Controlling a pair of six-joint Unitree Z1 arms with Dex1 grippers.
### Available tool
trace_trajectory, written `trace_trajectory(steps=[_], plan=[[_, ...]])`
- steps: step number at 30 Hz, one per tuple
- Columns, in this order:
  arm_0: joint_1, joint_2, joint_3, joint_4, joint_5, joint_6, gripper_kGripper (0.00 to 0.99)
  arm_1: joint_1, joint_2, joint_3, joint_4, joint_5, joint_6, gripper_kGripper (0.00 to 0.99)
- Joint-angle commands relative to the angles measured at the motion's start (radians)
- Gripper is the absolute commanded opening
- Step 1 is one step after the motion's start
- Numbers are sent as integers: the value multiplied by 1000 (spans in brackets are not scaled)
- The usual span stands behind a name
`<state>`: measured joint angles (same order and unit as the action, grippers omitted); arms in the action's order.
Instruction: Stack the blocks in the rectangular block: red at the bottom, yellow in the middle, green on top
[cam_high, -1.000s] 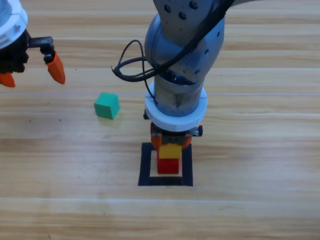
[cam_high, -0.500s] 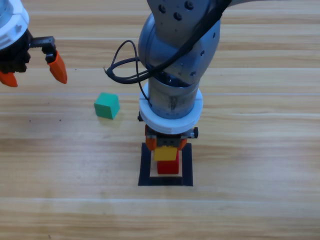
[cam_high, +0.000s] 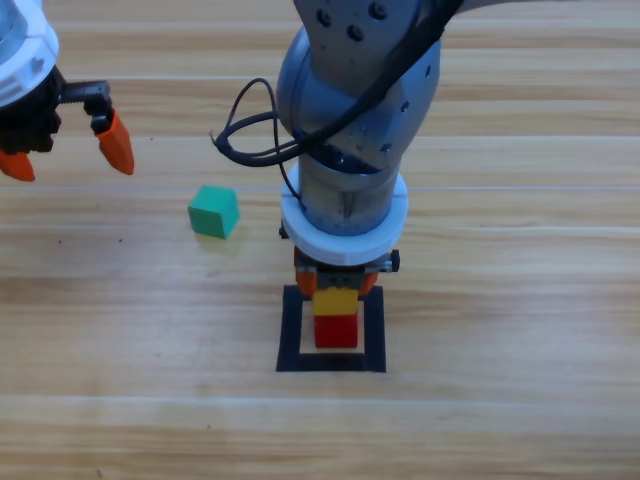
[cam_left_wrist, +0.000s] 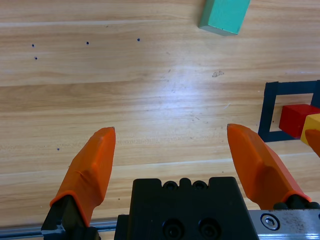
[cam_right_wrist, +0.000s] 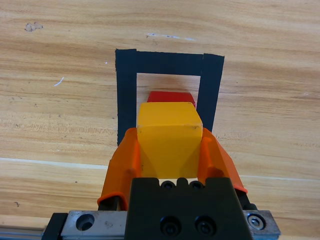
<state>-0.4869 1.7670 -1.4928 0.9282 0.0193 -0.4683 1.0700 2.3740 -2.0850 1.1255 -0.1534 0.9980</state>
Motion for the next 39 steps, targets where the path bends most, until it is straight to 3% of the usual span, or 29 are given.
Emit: trace_trajectory(steps=[1, 20, 25, 26, 27, 28, 31, 39], plan=[[22, 35, 26, -20, -10, 13, 945, 21, 64, 6, 19, -6, 4, 0], [22, 48, 37, -32, -10, 14, 945, 18, 76, 13, 20, 12, 4, 0], [22, 51, 37, -34, -10, 16, 945, 11, 87, 6, 20, 44, -15, 313], [22, 51, 39, -34, -10, 16, 945, 11, 88, 3, 20, 48, -19, 465], [22, 51, 40, -35, -10, 16, 945, 10, 90, 3, 20, 51, -22, 715], [22, 51, 42, -35, -10, 16, 945, 10, 91, 0, 20, 55, -27, 879], [22, 51, 45, -38, -10, 16, 945, 8, 90, -10, 20, 41, -41, 973], [22, 54, 43, -42, -9, 17, 945, 7, 64, -43, 20, -58, -56, 989]])
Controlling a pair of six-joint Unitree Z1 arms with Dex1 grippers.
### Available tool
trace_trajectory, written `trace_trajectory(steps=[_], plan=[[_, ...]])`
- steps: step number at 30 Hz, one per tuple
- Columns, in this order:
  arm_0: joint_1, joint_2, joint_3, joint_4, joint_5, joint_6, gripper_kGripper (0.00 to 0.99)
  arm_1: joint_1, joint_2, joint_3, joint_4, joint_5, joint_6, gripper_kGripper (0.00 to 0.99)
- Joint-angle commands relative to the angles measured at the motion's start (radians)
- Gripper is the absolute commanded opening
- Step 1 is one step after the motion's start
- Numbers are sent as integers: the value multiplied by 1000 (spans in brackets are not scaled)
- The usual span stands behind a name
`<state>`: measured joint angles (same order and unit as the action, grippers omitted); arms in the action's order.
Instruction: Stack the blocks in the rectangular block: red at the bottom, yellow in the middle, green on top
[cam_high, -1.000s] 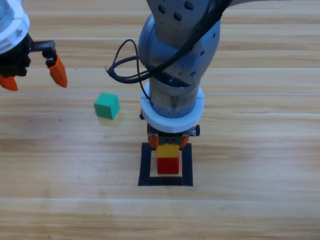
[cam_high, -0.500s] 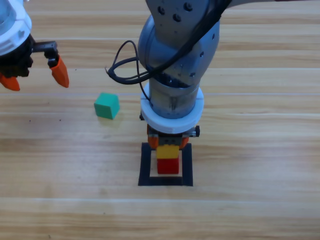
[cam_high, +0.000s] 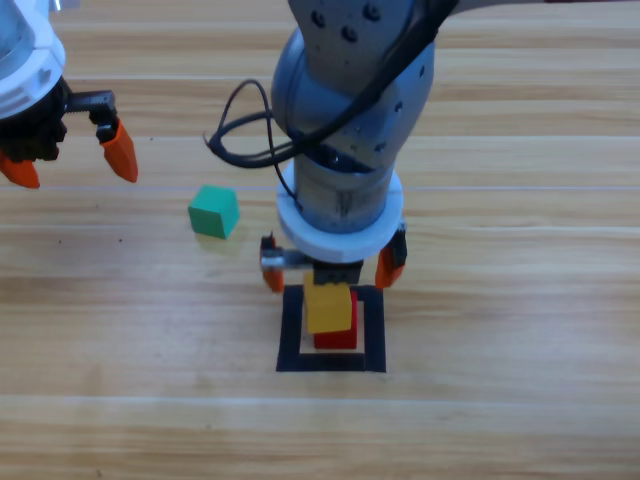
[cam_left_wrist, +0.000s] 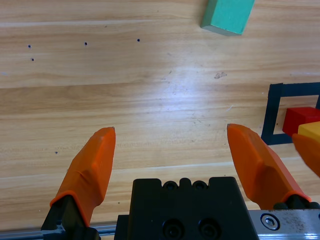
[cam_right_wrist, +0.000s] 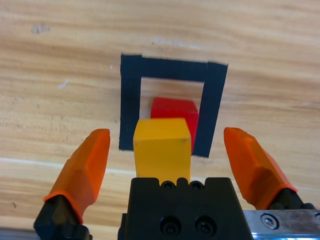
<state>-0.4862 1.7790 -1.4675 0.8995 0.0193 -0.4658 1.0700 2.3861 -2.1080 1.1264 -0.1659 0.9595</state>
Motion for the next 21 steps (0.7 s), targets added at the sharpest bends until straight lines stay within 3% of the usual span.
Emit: trace_trajectory(steps=[1, 6, 12, 15, 17, 19, 21], plan=[[21, 42, 16, -14, -10, 15, 945, 7, 44, -24, 19, -58, -25, 989], [18, 71, -85, -14, -9, 15, 945, -4, -64, -32, 19, -70, -77, 989], [-8, 211, -274, 4, 8, 18, 945, -64, -304, 59, 19, 57, -272, 989], [-35, 296, -346, 21, 13, 29, 945, -107, -426, 172, 16, 92, -427, 989], [-51, 346, -370, 29, 11, 42, 946, -136, -499, 281, 13, 121, -634, 989], [-66, 387, -381, 29, 8, 53, 946, -165, -558, 399, 1, 183, -806, 990], [-84, 425, -395, 29, 8, 64, 946, -196, -617, 545, -73, 255, -858, 990]])
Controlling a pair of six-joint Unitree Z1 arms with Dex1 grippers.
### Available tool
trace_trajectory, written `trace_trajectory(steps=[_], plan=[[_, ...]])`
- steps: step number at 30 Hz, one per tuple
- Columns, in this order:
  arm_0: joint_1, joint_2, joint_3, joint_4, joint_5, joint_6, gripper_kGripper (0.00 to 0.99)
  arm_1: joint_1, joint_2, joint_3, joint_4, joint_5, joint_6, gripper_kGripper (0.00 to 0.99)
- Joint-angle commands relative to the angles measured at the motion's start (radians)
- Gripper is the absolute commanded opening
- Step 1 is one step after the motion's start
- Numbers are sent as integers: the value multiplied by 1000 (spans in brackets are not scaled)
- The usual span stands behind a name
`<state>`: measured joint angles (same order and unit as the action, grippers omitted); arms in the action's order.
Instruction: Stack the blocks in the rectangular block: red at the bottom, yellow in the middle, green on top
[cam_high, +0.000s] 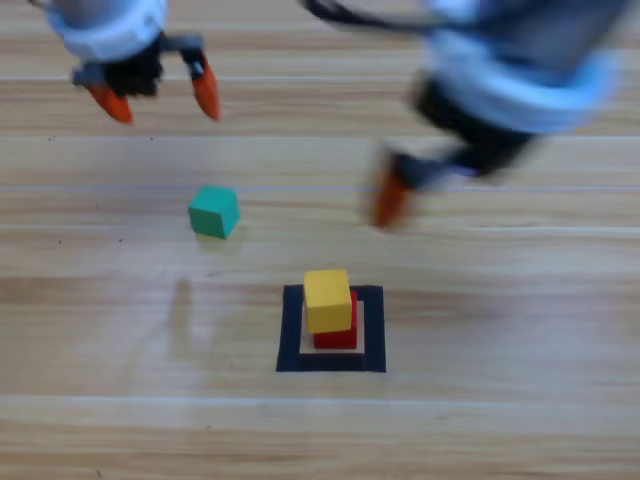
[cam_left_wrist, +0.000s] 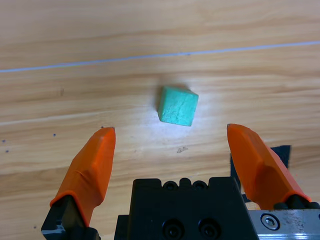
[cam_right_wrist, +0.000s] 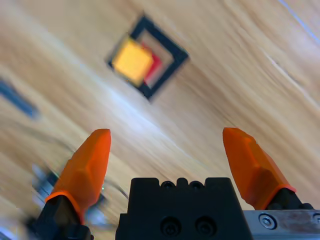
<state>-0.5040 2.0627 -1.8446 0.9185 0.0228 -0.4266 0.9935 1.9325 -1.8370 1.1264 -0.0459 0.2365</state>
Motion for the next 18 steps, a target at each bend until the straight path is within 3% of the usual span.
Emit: trace_trajectory(steps=[1, 10, 18], plan=[[-74, 157, -22, 10, 5, 32, 946, -124, -182, 326, -109, 152, -149, 990], [-100, 247, -33, 10, 6, 54, 946, -124, -274, 593, -286, 386, -411, 990], [-100, 324, -53, -1, 45, 46, 945, -124, -356, 637, -352, 354, -428, 990]])
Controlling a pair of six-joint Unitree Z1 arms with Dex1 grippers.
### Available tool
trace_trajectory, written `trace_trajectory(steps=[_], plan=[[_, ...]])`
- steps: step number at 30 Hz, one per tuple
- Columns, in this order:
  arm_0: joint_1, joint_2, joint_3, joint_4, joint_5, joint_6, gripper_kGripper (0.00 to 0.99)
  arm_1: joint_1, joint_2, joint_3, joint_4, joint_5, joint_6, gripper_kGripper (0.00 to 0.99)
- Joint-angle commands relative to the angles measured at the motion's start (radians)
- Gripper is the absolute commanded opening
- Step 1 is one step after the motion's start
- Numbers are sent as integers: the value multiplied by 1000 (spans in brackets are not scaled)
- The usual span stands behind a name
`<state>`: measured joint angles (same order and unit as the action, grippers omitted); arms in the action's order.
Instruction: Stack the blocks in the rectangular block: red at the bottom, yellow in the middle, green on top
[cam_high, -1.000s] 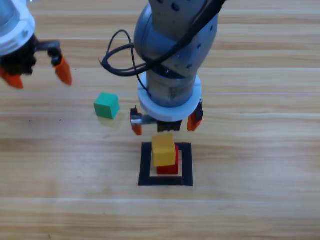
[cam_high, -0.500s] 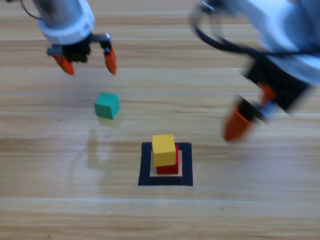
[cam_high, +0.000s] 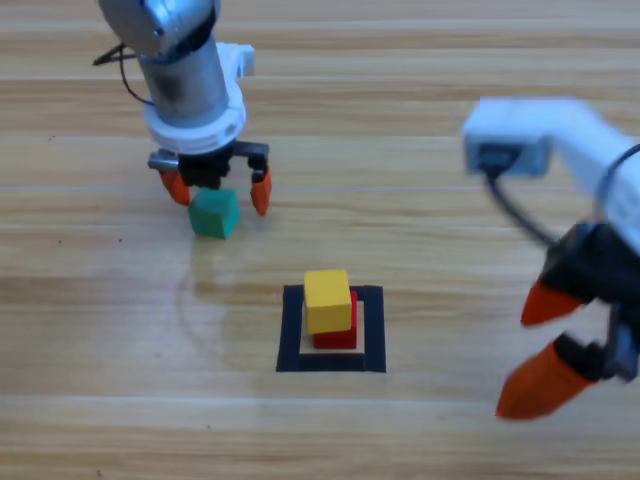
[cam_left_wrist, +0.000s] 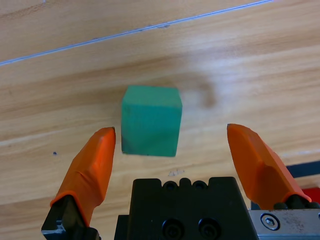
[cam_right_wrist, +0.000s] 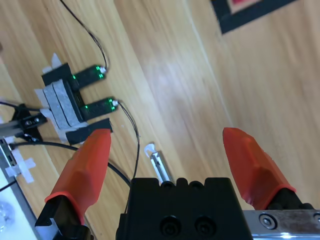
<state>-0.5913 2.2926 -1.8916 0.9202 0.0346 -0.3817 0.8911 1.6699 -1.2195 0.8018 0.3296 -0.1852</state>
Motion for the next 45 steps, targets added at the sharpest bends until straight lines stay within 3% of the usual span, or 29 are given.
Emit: trace_trajectory(steps=[1, 10, 16, 18, 20, 25, 26, 28, 30, 35, 40, 45], plan=[[-13, 105, -8, -9, 36, 0, 945, -21, -101, 21, -27, -21, -5, 990], [-12, 148, -21, -24, 50, -3, 940, -21, -119, 17, -39, -26, -3, 990], [-1, 145, -4, -23, 51, -3, 735, -18, -119, 18, -46, -50, -2, 990], [7, 137, 3, -23, 56, -3, 537, -20, -124, 18, -49, -64, 4, 990], [16, 125, 9, -20, 56, 1, 405, -20, -136, 20, -52, -75, 10, 990], [33, 96, 40, -18, 53, 4, 357, -18, -142, 37, -65, -81, 10, 990], [33, 85, 46, -18, 53, -2, 318, -20, -142, 38, -67, -81, 10, 990], [33, 41, 57, -17, 54, -20, 126, -18, -144, 38, -67, -84, 10, 990], [28, -12, 66, -18, 51, -45, 101, -18, -147, 38, -67, -86, 12, 990], [-62, -111, -24, 48, 34, -111, 46, -18, -157, 46, -67, -96, 12, 990], [-222, -19, -442, 391, 96, -204, 5, -18, -177, 52, -69, -101, 13, 990], [-324, -2, -475, 431, 105, -269, 0, -18, -185, 68, -70, -103, 10, 990]])
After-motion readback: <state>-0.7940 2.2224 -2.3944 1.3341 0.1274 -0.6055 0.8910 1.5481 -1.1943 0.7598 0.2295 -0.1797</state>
